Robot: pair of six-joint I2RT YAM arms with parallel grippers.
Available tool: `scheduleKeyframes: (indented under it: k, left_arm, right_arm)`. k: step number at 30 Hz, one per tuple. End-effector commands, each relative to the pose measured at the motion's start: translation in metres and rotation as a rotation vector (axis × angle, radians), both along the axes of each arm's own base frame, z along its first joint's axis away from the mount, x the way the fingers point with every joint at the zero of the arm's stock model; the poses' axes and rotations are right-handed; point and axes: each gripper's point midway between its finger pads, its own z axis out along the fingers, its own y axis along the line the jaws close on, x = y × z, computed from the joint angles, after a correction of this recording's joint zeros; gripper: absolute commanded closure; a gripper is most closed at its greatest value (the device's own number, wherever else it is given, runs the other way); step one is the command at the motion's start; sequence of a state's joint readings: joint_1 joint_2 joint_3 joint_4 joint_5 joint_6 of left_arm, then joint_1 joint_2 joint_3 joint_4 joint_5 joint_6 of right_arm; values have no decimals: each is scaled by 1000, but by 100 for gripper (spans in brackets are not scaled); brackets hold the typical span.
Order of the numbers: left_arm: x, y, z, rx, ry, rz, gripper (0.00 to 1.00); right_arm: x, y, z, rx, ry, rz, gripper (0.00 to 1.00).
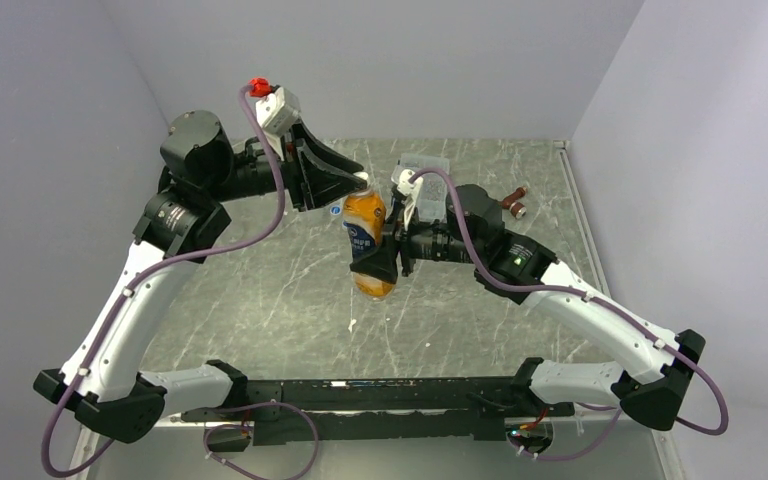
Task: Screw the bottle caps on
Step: Screw the bottle cap onto the plastic bottle.
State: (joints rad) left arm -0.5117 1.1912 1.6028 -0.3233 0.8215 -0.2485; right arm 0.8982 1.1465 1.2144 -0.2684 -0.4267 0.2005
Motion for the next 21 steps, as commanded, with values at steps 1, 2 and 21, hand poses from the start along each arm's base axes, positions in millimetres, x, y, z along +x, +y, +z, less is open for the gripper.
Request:
scheduleKeyframes:
  k: [1,2,21]
  left_arm:
    - [-17,-4,-8,44,56,-109,85]
    - [-20,-5,-7,46,60,-129,86]
    - [-85,3,8,0,47,-514,80]
  right_arm:
    - [-5,3,77,211,-169,61,86]
    - [-7,3,77,213,-179,74,86]
    - [-74,-14,114,337,-310,457,90]
